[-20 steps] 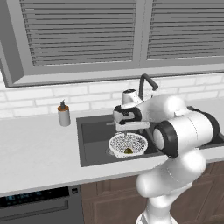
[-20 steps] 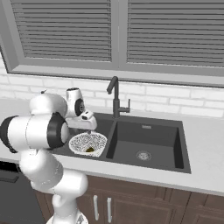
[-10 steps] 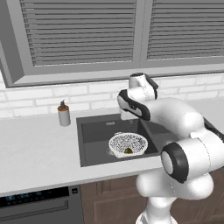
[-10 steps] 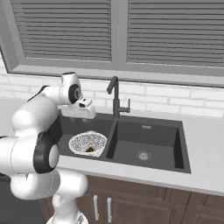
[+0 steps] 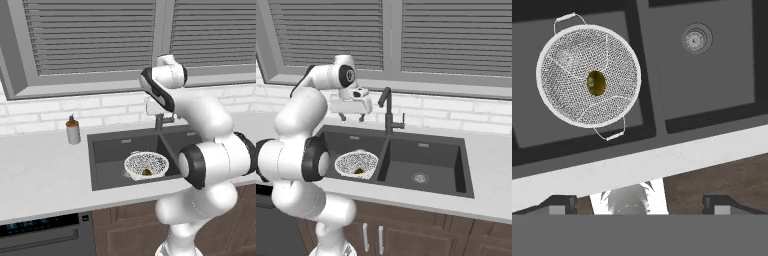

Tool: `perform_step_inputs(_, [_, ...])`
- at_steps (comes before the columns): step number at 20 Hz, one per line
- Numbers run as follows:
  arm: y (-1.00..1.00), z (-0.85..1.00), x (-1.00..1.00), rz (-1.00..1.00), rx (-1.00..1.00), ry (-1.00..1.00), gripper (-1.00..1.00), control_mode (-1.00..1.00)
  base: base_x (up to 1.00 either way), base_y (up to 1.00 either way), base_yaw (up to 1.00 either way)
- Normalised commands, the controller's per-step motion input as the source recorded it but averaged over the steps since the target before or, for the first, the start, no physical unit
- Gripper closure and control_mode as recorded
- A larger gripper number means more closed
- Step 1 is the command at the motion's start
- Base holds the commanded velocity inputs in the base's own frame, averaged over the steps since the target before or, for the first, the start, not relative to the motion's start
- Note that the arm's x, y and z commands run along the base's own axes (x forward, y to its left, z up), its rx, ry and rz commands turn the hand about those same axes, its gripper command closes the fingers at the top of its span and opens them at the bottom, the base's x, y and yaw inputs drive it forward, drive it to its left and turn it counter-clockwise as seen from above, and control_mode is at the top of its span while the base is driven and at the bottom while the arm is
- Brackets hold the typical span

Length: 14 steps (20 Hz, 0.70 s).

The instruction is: Put the colander in the sink, put the kiwi in the colander, and turn on the sink faucet and pour water over the colander.

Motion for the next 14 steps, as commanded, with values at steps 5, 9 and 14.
perform_step_inputs(5, [-0.28,0.94,0.22,0.0,0.0,0.21,-1.0,-1.0,0.0,0.0,0.0])
perform_step_inputs(9, [-0.33,0.79,0.15,0.0,0.0,0.17,-1.0,-1.0,0.0,0.0,0.0])
perform_step_inputs(14, [-0.53,0.14,0.15,0.0,0.02,0.06,-1.0,-1.0,0.0,0.0,0.0])
